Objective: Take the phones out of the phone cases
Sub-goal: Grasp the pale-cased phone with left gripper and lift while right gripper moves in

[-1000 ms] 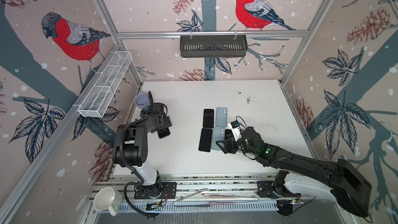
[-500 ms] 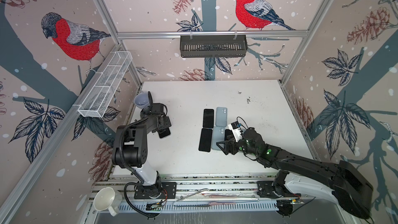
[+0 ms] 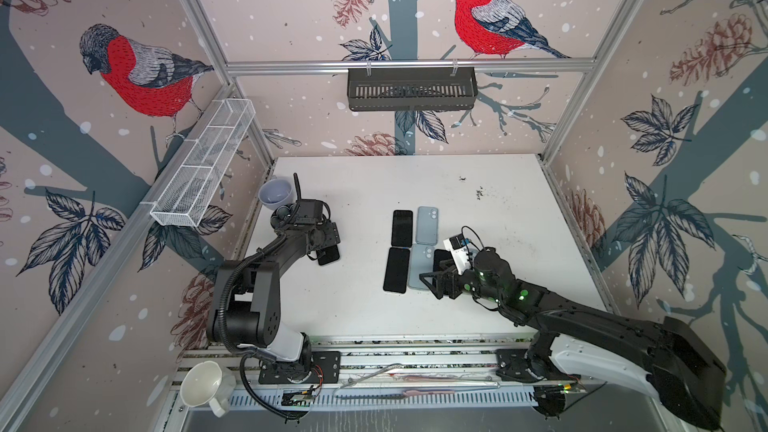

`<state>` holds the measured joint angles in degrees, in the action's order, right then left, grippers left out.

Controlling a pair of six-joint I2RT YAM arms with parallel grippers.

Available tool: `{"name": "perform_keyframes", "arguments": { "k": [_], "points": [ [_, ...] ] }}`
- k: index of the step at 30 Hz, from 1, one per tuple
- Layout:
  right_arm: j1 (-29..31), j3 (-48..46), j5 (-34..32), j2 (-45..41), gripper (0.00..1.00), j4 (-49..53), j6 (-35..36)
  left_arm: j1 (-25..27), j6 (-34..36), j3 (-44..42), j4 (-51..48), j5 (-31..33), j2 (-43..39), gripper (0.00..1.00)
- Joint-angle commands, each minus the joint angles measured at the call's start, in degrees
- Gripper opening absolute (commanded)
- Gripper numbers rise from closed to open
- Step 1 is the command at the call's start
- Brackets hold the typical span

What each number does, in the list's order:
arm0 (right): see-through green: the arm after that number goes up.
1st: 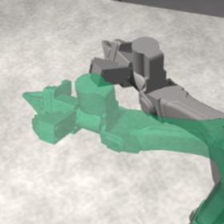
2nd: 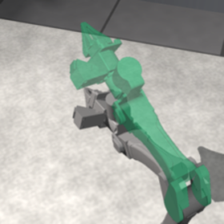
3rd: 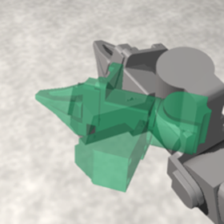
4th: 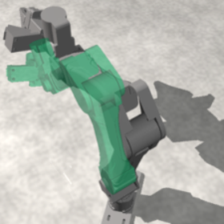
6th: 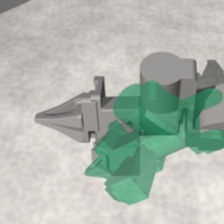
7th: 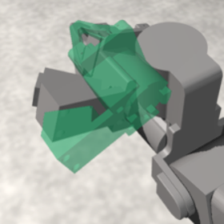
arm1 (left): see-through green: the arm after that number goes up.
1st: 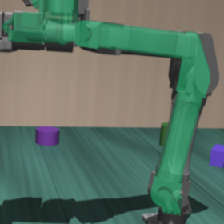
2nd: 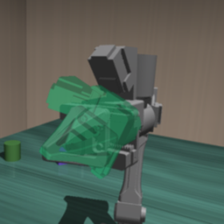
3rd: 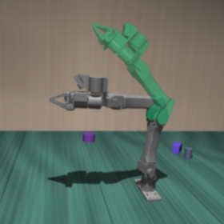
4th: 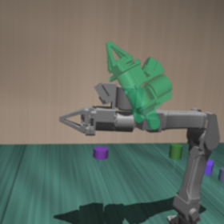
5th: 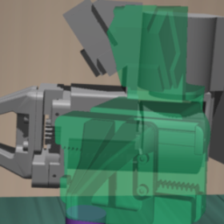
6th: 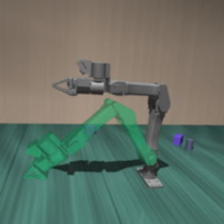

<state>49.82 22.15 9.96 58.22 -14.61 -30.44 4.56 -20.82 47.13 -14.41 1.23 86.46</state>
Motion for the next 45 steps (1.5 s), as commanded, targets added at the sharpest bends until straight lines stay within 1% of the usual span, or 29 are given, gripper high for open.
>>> {"name": "perform_keyframes", "arguments": {
  "k": [1,7,11,14,17,21,23,27,34,36,39,42,45],
  "points": [
    [-0.02,0.67,-0.04,0.63,1.00,-1.11,0.45,1.15,-0.33,-0.22,1.71,-1.23,-1.73,0.59],
    [0.19,1.79,2.50,2.98,1.00,-4.04,2.01,6.36,-0.30,-0.70,2.44,-0.53,-6.86,0.59],
    [0.67,3.78,3.89,4.90,1.00,-5.19,3.66,11.15,-1.64,-1.70,3.79,-0.10,-12.91,0.57],
    [1.12,5.84,3.85,6.19,1.00,-4.95,4.75,17.00,-2.86,-1.20,4.04,2.89,-17.23,0.57],
    [1.67,7.66,3.76,7.45,0.99,-5.07,5.61,24.46,-4.16,-0.36,4.50,7.99,-20.81,0.56],
    [2.51,9.87,4.79,9.28,0.96,-5.70,6.16,34.38,-5.34,0.93,6.04,14.66,-22.91,0.54],
    [3.27,11.07,5.09,10.13,0.95,-5.67,6.53,38.24,-5.76,1.69,6.50,17.32,-22.83,0.54],
    [4.04,12.88,4.99,12.19,0.92,-5.47,6.89,44.43,-7.10,1.99,8.69,20.56,-22.73,0.53],
    [4.03,14.14,3.58,14.90,0.84,-5.60,5.44,51.99,-7.98,1.13,12.69,25.13,-23.32,0.52],
    [4.01,14.45,3.02,15.24,0.81,-5.58,4.89,53.69,-8.04,0.64,14.01,26.00,-23.59,0.52],
    [4.00,14.84,2.64,15.26,0.74,-5.44,4.53,55.46,-8.28,-0.11,15.45,27.15,-23.79,0.51],
    [4.03,15.24,2.46,15.30,0.63,-4.95,4.15,56.98,-8.11,-0.54,16.17,28.90,-23.53,0.51],
    [4.01,15.21,2.43,15.05,0.49,-4.55,3.88,57.82,-8.21,-1.36,17.27,29.94,-23.86,0.51]
  ]
}}
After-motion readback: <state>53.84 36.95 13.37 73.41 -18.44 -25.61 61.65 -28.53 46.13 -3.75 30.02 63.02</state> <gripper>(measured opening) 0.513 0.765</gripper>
